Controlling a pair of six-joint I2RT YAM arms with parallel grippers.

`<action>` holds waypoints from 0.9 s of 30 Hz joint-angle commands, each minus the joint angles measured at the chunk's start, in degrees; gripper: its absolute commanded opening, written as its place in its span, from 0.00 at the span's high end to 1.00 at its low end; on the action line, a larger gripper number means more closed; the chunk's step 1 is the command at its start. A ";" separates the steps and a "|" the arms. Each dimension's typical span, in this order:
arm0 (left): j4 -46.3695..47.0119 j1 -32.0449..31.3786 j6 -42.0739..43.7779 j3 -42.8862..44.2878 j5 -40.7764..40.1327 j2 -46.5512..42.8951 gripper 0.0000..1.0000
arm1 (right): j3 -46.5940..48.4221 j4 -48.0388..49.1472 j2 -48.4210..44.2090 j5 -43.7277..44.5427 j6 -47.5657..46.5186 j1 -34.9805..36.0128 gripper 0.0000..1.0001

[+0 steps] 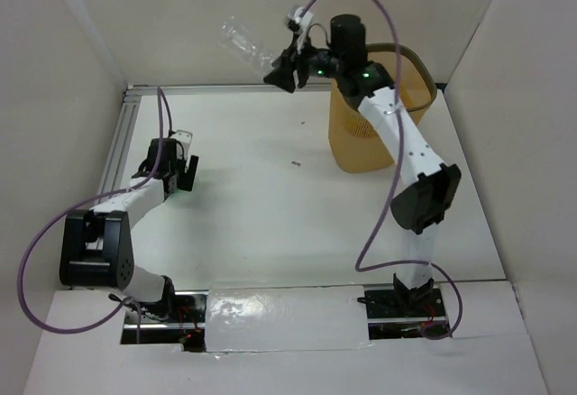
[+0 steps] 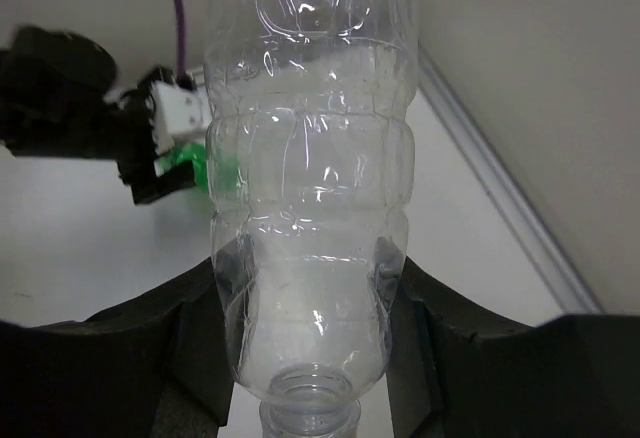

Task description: Put the plastic bottles in the bin

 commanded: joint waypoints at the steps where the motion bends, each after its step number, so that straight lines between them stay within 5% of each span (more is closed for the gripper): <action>1: 3.69 0.05 2.12 1.26 2.11 4.06 0.07 | -1.75 4.90 -7.99 -3.48 3.14 -1.44 0.80; 7: 4.31 0.05 3.26 4.24 2.11 9.07 0.07 | -3.79 7.55 -13.03 7.16 8.85 -9.87 0.80; 11: 2.65 0.05 3.26 6.96 2.81 12.85 0.12 | -6.59 5.71 -14.43 4.29 10.79 -18.66 0.80; 20: 1.50 -2.14 -0.87 6.98 5.18 9.61 0.40 | -17.92 -1.59 -18.20 0.23 4.73 -29.57 0.68; 24: 0.71 -4.59 -4.38 6.97 10.18 2.94 0.57 | -19.78 -6.33 -18.91 0.23 -0.62 -29.58 0.54; 27: 0.70 -8.19 -7.89 9.25 15.98 -3.37 0.58 | -21.88 -8.10 -19.44 0.23 -2.04 -30.19 0.12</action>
